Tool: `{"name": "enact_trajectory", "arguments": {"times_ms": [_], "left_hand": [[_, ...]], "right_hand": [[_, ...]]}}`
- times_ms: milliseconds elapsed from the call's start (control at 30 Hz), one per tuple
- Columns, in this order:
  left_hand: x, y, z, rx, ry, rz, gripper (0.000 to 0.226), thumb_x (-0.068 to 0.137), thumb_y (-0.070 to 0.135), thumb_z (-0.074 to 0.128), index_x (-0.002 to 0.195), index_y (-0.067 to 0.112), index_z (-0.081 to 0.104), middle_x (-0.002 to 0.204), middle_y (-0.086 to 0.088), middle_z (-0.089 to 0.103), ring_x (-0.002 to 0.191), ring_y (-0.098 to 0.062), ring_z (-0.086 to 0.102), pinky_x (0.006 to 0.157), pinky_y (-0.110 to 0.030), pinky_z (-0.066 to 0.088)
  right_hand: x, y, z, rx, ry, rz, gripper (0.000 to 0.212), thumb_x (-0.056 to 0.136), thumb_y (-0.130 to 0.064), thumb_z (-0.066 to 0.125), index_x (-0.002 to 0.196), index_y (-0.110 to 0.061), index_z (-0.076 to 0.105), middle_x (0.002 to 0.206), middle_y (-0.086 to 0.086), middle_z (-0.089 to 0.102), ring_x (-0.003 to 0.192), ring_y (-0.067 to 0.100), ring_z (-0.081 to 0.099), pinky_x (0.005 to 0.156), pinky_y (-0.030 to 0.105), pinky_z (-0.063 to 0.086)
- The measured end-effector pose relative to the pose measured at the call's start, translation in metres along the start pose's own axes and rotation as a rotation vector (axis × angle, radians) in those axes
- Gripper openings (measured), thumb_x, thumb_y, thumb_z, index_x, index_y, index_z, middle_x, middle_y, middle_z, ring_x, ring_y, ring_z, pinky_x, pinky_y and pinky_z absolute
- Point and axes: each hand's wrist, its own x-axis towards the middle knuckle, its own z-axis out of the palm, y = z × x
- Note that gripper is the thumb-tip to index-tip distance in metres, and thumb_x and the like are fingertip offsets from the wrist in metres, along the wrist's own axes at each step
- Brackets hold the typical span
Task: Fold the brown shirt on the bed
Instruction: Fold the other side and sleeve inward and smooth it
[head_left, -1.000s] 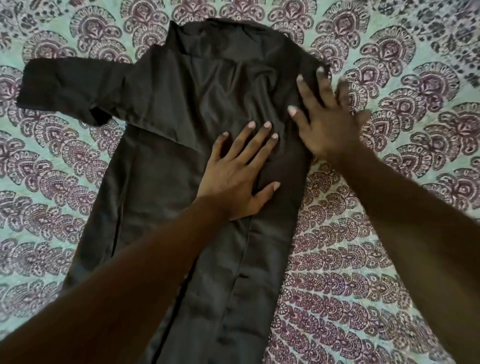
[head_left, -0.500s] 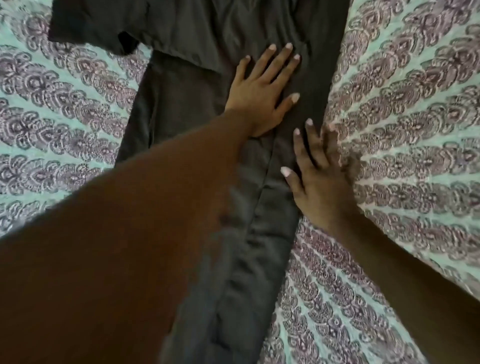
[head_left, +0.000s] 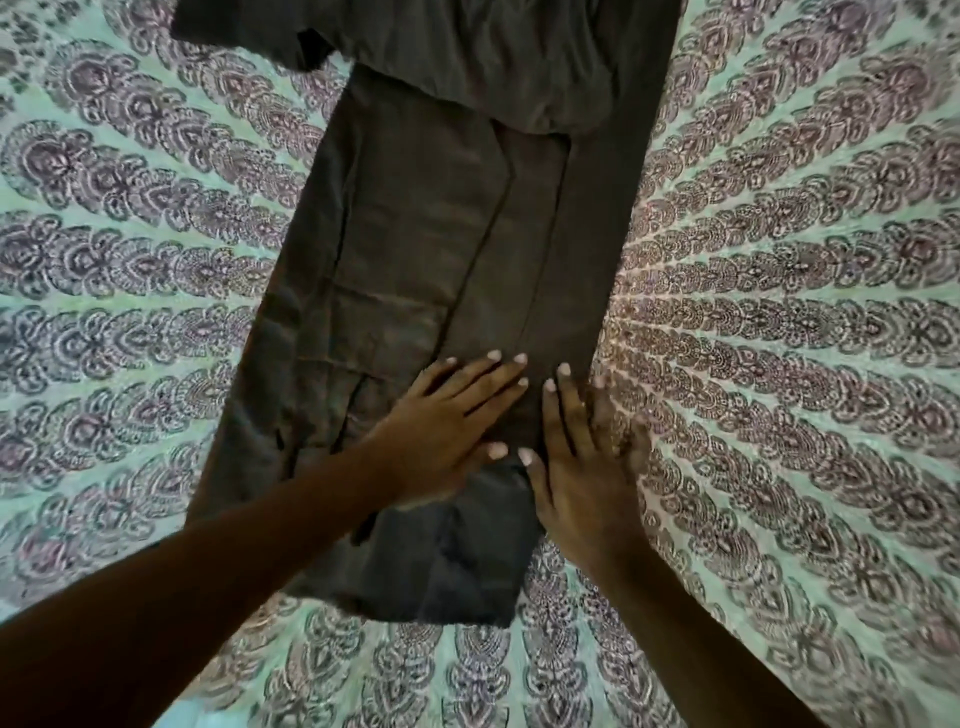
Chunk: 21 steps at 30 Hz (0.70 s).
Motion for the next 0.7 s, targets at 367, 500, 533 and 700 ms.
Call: {"name": "enact_trajectory", "arguments": {"times_ms": [367, 500, 533, 700], "left_hand": [[-0.043, -0.005, -0.006, 0.136, -0.158, 0.079, 0.115, 0.079, 0.082, 0.045, 0.164, 0.017, 0.003, 0.173, -0.005, -0.006, 0.160, -0.025, -0.004, 0.124, -0.060, 0.009], [-0.036, -0.021, -0.026, 0.014, -0.018, 0.127, 0.072, 0.098, 0.051, 0.043, 0.161, 0.024, 0.024, 0.172, 0.002, 0.016, 0.159, -0.022, 0.013, 0.122, -0.053, 0.019], [-0.031, -0.029, -0.033, -0.030, 0.036, 0.117, 0.064, 0.100, 0.045, 0.042, 0.159, 0.023, 0.032, 0.170, 0.002, 0.023, 0.157, -0.022, 0.019, 0.120, -0.050, 0.023], [0.005, -0.093, -0.077, -0.194, 0.212, -0.062, 0.054, 0.087, 0.029, 0.052, 0.139, 0.016, 0.055, 0.152, -0.006, 0.049, 0.141, -0.029, 0.045, 0.103, -0.048, 0.044]], "right_hand": [[-0.092, -0.057, 0.018, 0.084, -0.042, -0.114, 0.071, 0.100, -0.055, 0.044, 0.160, -0.023, 0.027, 0.172, 0.005, 0.003, 0.158, 0.028, 0.010, 0.117, 0.063, 0.025], [-0.067, -0.051, -0.001, 0.238, 0.162, -0.125, 0.055, 0.104, -0.044, 0.044, 0.150, -0.014, 0.049, 0.164, 0.011, 0.034, 0.145, 0.025, 0.043, 0.117, 0.047, 0.032], [-0.055, -0.048, -0.007, 0.293, 0.242, -0.123, 0.051, 0.103, -0.039, 0.048, 0.146, -0.010, 0.054, 0.158, 0.013, 0.043, 0.137, 0.026, 0.051, 0.114, 0.043, 0.038], [0.045, -0.045, -0.032, 0.348, 0.512, -0.097, 0.037, 0.093, -0.015, 0.063, 0.127, 0.000, 0.066, 0.135, 0.021, 0.059, 0.122, 0.037, 0.055, 0.109, 0.042, 0.044]]}}
